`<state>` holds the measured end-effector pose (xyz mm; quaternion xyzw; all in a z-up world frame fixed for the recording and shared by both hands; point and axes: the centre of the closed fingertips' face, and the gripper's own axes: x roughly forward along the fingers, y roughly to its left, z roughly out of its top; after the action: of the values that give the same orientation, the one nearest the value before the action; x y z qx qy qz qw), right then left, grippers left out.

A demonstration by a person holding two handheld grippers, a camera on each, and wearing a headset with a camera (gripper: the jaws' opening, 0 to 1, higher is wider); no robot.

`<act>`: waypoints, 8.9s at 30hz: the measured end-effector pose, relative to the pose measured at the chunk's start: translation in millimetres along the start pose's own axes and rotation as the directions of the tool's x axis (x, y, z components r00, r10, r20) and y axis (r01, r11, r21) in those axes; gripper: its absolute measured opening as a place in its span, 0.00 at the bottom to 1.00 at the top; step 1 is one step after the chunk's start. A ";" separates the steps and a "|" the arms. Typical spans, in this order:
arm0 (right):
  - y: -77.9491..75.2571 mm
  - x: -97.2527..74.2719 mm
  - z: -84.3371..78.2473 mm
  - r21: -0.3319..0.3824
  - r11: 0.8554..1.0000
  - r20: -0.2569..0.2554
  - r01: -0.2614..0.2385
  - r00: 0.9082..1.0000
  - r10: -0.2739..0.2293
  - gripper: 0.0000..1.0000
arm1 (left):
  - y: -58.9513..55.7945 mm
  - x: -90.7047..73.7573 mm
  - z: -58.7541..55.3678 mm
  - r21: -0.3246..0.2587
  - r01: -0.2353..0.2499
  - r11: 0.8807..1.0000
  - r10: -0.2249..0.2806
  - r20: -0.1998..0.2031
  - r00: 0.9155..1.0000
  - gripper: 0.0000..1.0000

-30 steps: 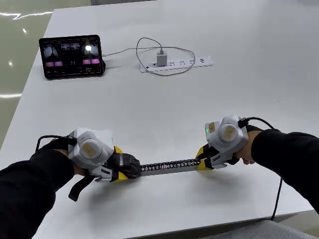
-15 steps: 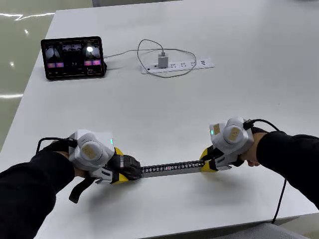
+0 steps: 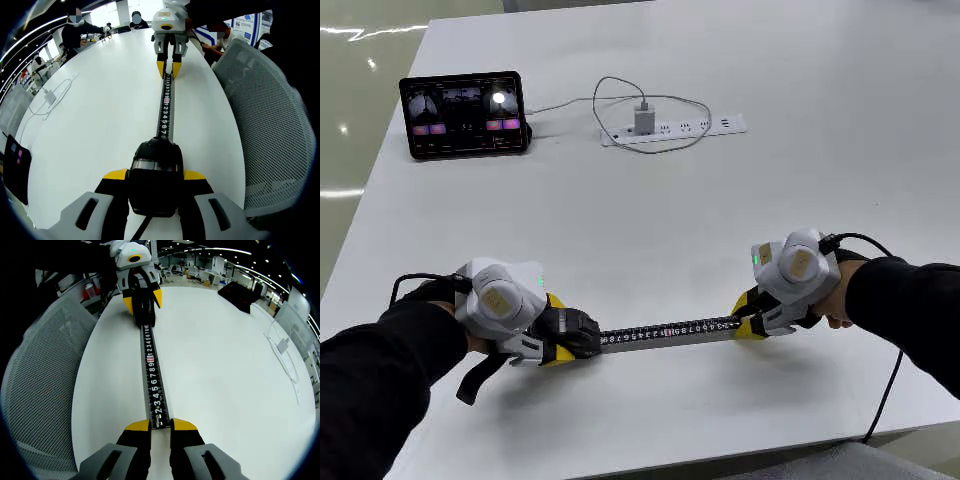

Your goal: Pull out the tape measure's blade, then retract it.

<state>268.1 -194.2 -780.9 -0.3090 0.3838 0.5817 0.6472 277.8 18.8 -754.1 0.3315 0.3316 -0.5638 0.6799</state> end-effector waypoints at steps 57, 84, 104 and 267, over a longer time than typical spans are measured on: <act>-4.3 -14.5 -21.5 0.021 1.000 -0.013 0.005 1.000 -0.005 0.10 | 2.1 2.9 -2.1 -0.006 -0.002 1.000 0.002 0.028 1.000 0.32; -4.7 -20.0 -30.3 0.025 1.000 -0.032 0.000 1.000 0.001 0.10 | 1.9 3.6 -1.6 -0.013 -0.006 1.000 0.007 0.047 0.999 0.32; -3.3 -19.9 -30.1 -0.113 0.993 -0.137 -0.020 0.991 0.004 0.12 | 0.9 0.8 0.6 0.015 0.007 1.000 -0.007 -0.018 1.000 0.33; 46.9 -103.0 -71.4 0.382 0.888 0.124 0.256 0.938 -0.324 0.99 | -19.7 -56.1 6.7 -0.681 -0.269 0.681 0.469 0.124 0.875 0.99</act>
<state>209.0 -301.5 -727.2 -0.1840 0.3715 0.4239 0.8052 250.8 41.1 -705.7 0.0520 0.3272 -0.3062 0.8924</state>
